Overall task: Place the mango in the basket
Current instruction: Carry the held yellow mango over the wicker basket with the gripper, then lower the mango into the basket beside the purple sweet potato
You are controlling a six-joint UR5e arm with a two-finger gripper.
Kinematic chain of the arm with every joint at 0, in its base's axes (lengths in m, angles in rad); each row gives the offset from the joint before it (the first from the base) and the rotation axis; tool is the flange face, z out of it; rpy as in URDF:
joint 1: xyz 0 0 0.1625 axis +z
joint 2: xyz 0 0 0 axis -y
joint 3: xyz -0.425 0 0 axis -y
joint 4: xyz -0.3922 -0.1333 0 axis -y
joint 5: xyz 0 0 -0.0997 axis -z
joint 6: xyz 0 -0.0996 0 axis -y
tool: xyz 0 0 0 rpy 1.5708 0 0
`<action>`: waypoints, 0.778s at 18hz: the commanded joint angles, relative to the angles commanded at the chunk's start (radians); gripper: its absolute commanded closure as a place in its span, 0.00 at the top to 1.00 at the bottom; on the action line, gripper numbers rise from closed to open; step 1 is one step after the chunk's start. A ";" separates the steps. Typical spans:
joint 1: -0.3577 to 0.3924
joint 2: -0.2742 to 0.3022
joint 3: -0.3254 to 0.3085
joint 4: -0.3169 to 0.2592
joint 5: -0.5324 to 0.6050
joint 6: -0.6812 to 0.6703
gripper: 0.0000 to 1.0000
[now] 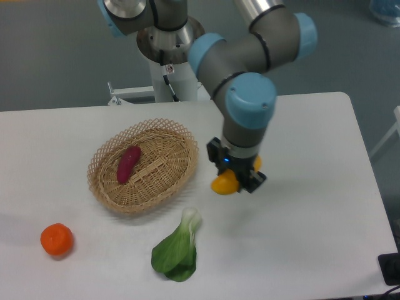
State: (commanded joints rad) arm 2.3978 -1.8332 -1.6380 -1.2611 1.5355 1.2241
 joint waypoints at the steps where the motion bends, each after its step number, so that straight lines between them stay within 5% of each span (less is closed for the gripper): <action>1: -0.021 0.014 -0.028 0.014 0.000 0.002 0.37; 8: -0.153 0.037 -0.174 0.155 0.000 0.002 0.40; 14: -0.190 0.034 -0.259 0.169 0.003 0.014 0.42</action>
State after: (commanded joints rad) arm 2.2074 -1.7994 -1.8974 -1.0922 1.5386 1.2378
